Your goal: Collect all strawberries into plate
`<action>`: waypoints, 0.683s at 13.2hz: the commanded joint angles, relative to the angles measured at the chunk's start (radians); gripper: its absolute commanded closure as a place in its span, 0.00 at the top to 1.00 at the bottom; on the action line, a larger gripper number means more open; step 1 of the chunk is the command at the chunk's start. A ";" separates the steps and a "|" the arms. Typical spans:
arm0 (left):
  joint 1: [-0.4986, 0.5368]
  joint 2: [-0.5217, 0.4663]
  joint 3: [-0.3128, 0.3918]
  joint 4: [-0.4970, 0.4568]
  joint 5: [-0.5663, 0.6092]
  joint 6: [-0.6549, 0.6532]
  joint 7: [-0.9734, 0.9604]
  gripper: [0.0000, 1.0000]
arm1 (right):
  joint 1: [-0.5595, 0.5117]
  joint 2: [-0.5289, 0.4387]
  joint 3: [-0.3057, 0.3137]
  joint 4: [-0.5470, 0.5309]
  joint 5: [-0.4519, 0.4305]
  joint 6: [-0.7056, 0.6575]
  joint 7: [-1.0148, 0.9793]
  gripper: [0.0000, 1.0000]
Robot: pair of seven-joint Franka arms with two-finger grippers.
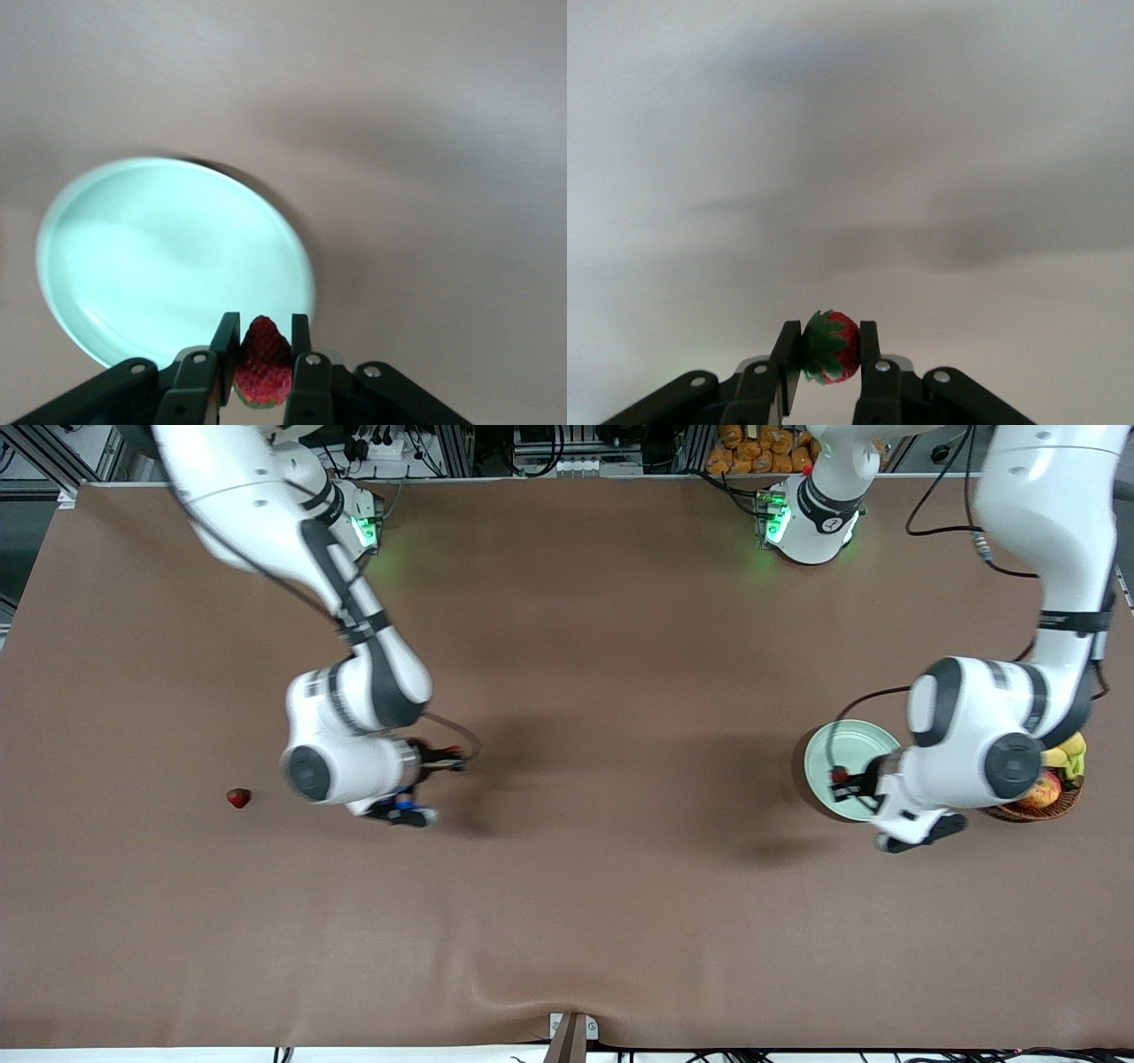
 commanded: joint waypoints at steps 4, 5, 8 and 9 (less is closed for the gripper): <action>0.121 0.022 -0.019 -0.099 0.017 0.152 0.229 0.34 | 0.176 0.102 -0.013 0.007 0.265 0.259 0.101 0.00; 0.121 0.022 -0.019 -0.099 0.009 0.152 0.228 0.65 | 0.193 0.113 -0.013 0.007 0.309 0.288 0.101 0.00; 0.127 0.010 -0.020 -0.097 0.003 0.149 0.234 1.00 | 0.196 0.116 -0.013 0.003 0.418 0.325 0.104 0.54; 0.127 -0.004 -0.023 -0.094 -0.008 0.140 0.234 1.00 | 0.178 0.110 -0.014 0.001 0.420 0.324 0.113 0.84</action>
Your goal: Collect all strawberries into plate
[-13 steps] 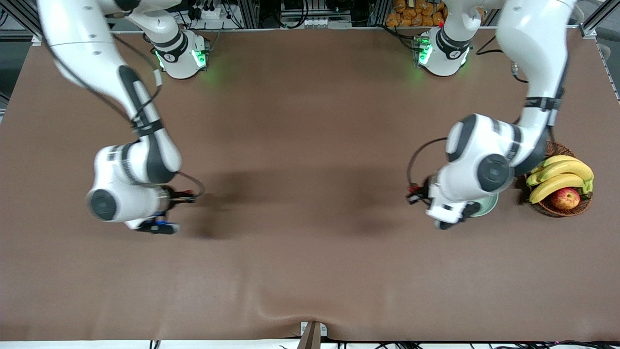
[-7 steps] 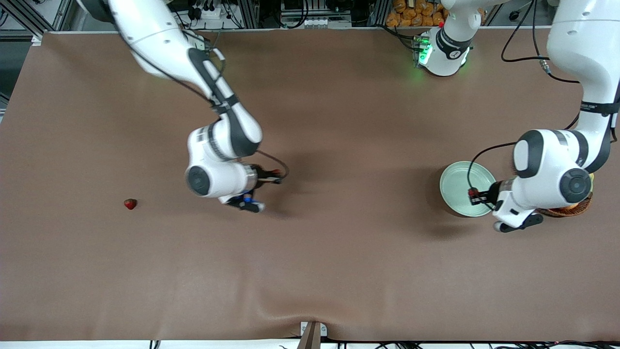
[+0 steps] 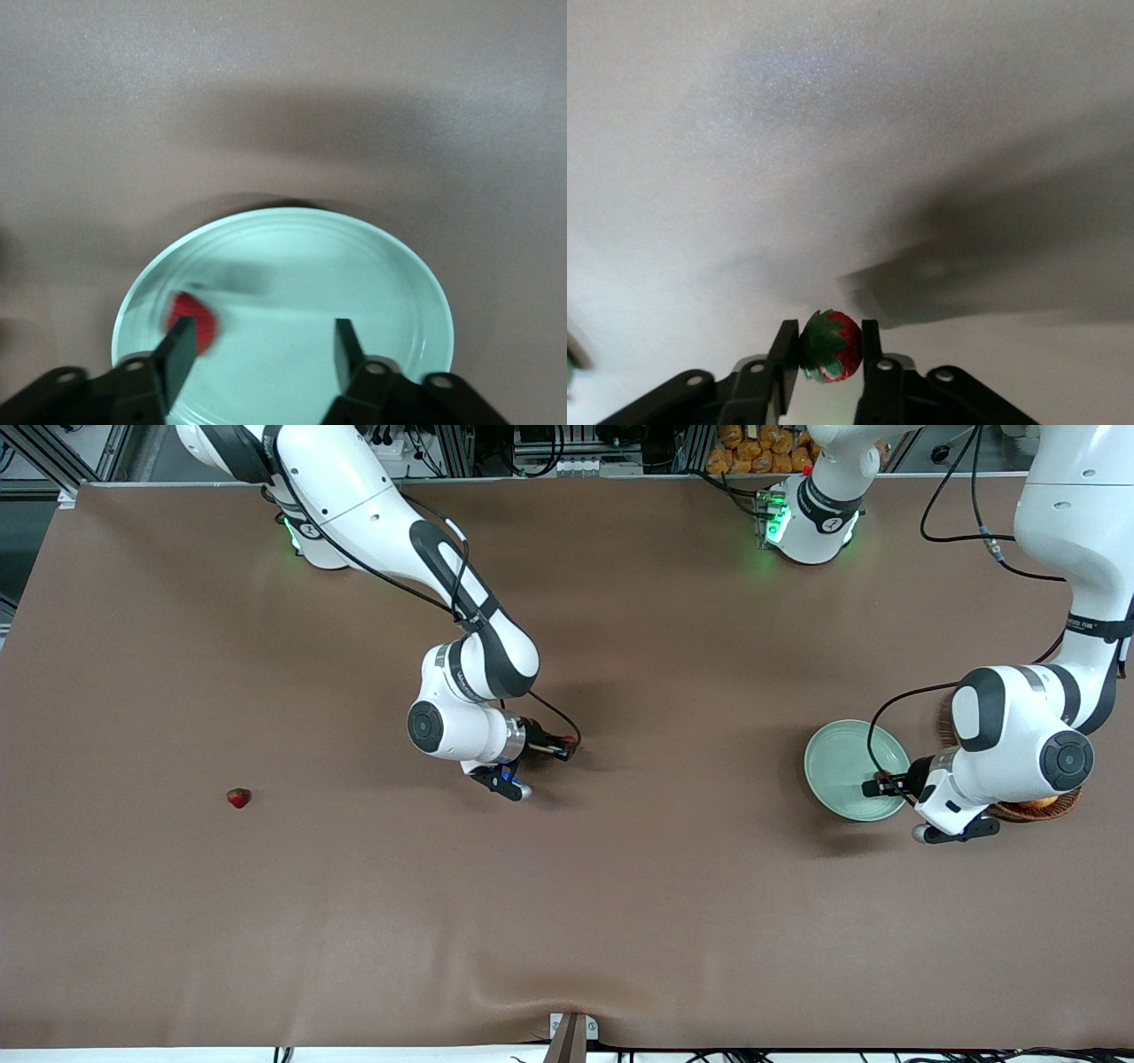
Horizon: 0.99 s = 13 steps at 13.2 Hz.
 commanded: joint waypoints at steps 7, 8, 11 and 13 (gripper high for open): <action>-0.004 -0.118 -0.228 0.012 -0.085 -0.118 -0.325 1.00 | -0.271 -0.148 -0.083 -0.037 -0.236 -0.239 0.020 1.00; -0.012 -0.111 -0.274 0.013 -0.084 -0.116 -0.420 1.00 | -0.314 -0.168 -0.083 -0.037 -0.372 -0.251 0.015 1.00; -0.142 -0.062 -0.312 0.070 -0.084 -0.102 -0.602 1.00 | -0.442 -0.175 -0.077 -0.031 -0.704 -0.273 -0.101 1.00; -0.262 -0.008 -0.309 0.114 -0.076 -0.061 -0.754 1.00 | -0.526 -0.178 -0.077 -0.029 -0.744 -0.274 -0.291 1.00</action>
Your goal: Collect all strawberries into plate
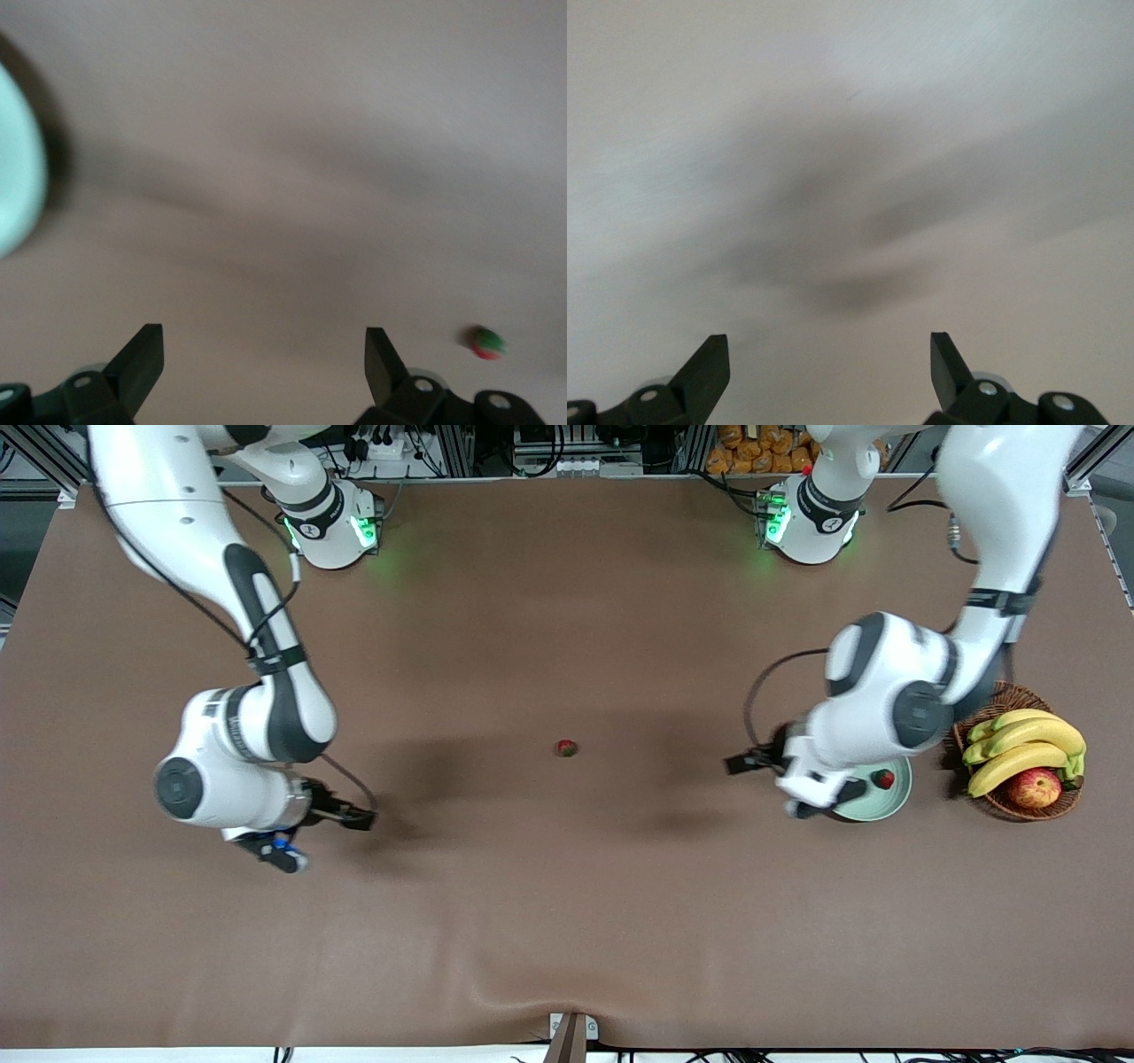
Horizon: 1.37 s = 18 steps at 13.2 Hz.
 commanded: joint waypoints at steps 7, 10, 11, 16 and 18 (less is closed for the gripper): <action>-0.469 0.247 0.151 0.150 0.020 0.293 -0.333 1.00 | -0.267 0.003 0.016 -0.039 -0.232 -0.016 -0.430 1.00; -0.624 0.293 0.271 0.194 0.019 0.293 -0.377 1.00 | -0.285 0.041 0.016 -0.041 -0.254 -0.013 -0.434 1.00; -0.648 0.307 0.287 0.206 0.020 0.293 -0.411 1.00 | -0.287 0.049 0.016 -0.041 -0.254 -0.011 -0.454 1.00; -0.689 0.385 0.291 0.264 0.026 0.344 -0.460 1.00 | -0.295 0.075 0.016 -0.041 -0.249 0.026 -0.480 0.92; -0.698 0.408 0.300 0.278 0.028 0.349 -0.460 0.98 | -0.295 0.078 0.016 -0.042 -0.248 0.026 -0.480 0.73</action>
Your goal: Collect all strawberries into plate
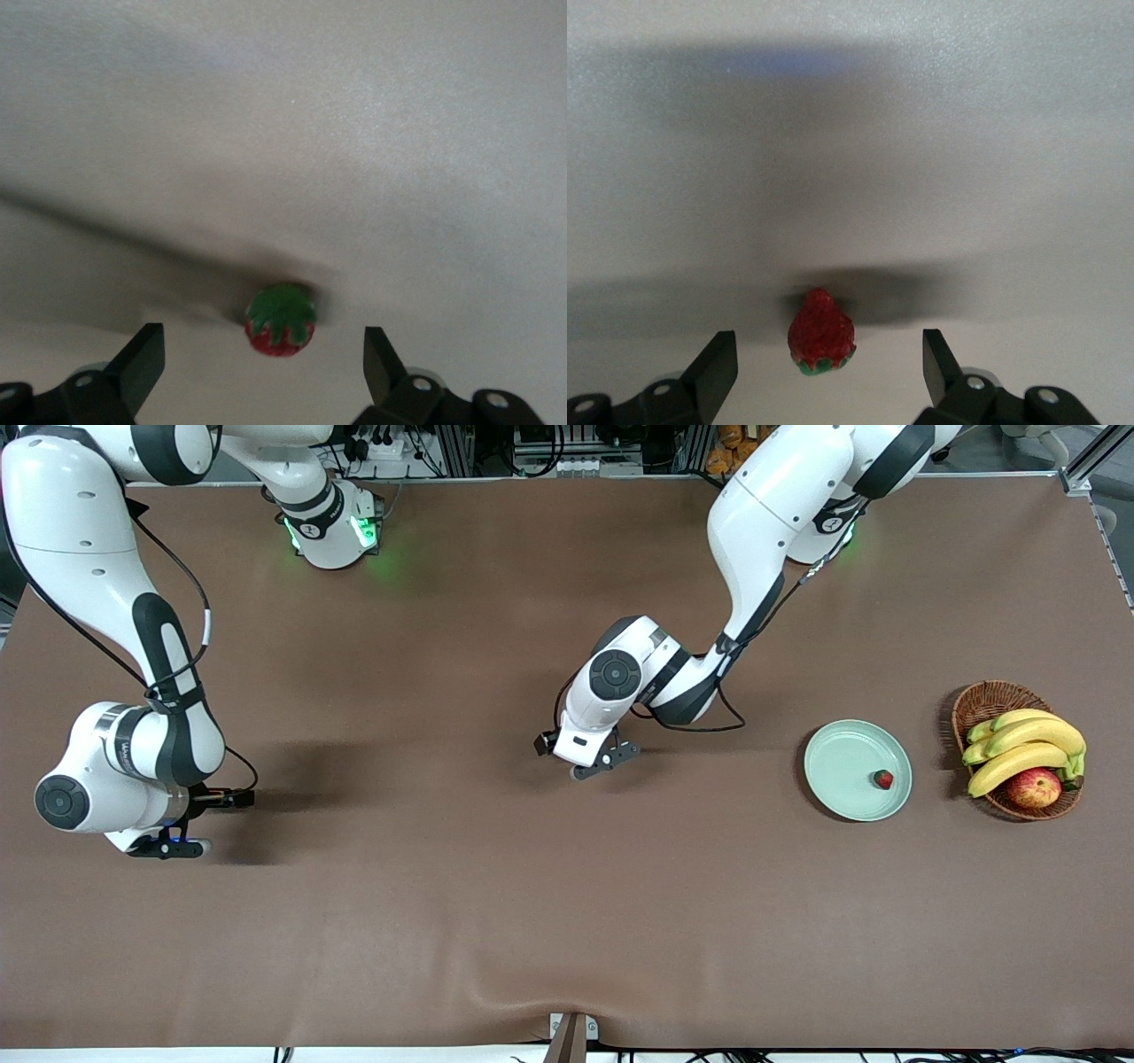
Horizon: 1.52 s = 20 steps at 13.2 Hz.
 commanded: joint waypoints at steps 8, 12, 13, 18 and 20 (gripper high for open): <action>-0.038 0.016 0.043 0.044 0.021 0.007 -0.024 0.13 | -0.011 0.014 0.020 0.009 -0.020 0.004 -0.012 0.23; 0.012 -0.026 0.043 0.039 0.026 -0.016 -0.016 0.00 | 0.044 0.010 0.020 0.077 -0.012 0.017 0.003 0.06; 0.032 -0.063 0.043 0.038 0.026 -0.053 -0.012 0.00 | 0.072 0.005 0.022 0.088 -0.009 0.016 0.023 0.05; 0.191 -0.267 0.037 0.035 0.023 -0.338 0.110 0.00 | 0.276 -0.029 0.023 0.100 0.333 -0.033 0.245 0.02; 0.276 -0.329 0.036 0.035 0.023 -0.451 0.198 0.00 | 0.395 -0.027 0.023 0.098 0.515 -0.064 0.356 0.02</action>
